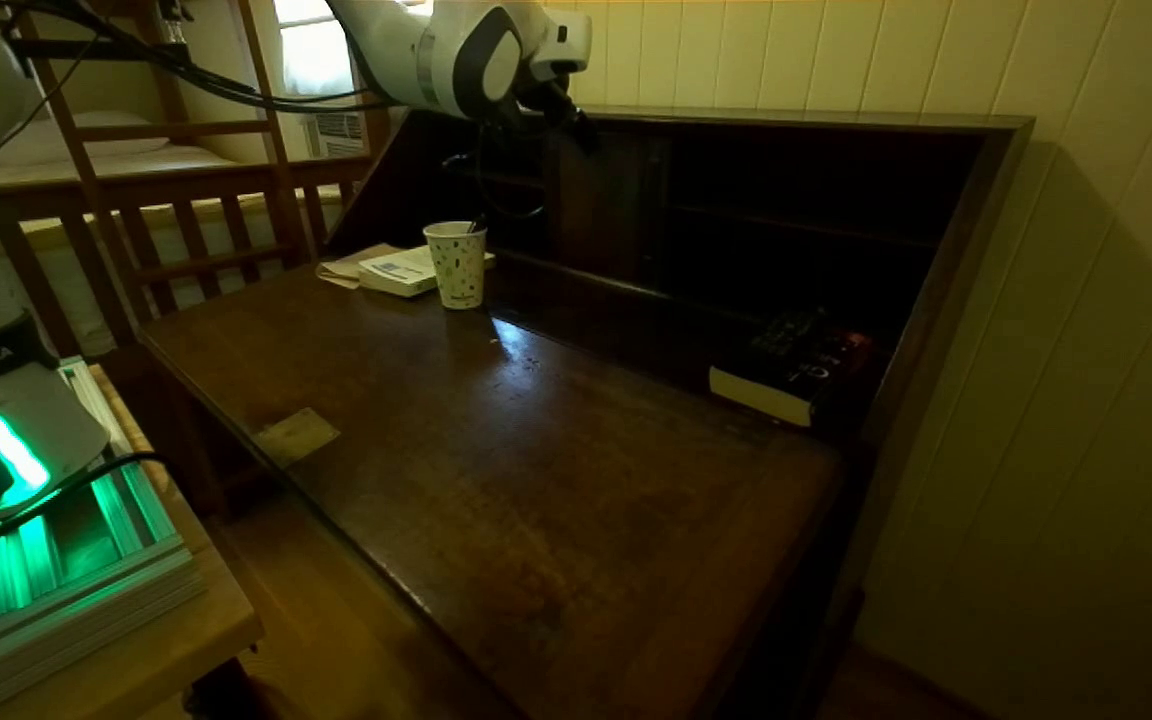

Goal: Open the cabinet door and remove the coffee cup from the cabinet then close the door.

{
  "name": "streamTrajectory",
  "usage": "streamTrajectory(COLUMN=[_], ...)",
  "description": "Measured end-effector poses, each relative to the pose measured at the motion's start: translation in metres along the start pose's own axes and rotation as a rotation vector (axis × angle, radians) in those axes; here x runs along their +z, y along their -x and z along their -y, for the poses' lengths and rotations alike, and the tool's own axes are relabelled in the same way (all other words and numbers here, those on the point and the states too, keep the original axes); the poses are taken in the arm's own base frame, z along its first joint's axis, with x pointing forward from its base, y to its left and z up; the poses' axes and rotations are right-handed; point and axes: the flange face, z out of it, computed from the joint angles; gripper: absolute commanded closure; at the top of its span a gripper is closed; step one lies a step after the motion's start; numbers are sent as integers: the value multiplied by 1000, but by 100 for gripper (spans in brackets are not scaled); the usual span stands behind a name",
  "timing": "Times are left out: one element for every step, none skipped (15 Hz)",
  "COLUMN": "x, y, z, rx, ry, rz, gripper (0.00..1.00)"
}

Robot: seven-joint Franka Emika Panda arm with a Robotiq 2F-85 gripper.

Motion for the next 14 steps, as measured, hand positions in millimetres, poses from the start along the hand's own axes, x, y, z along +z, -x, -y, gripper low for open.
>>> streamTrajectory(x=[0,-1,-3,-6,-8,-11,-14,-18,-22,-26,-30,-33,-37,-41], y=[-1,-2,-4,-6,-6,-7,-8,-9,-10,-11,-11,-12,-12,-12], z=[4,11,18,25,31,35,39,43,46,47,48,47,46,44], rx=[-1,-2,-2,0,5,11,17,22,28,34,40,45,49,72], ry=[-8,-20,-33,-45,-51,-57,-60,-61,-57,-47,-32,-14,7,26], rz=[-2,-5,-8,-9,-1,5,13,21,31,42,55,65,78,90], gripper=[0,0,0,0,0,0,0,0,0,0,0,0,0,0])
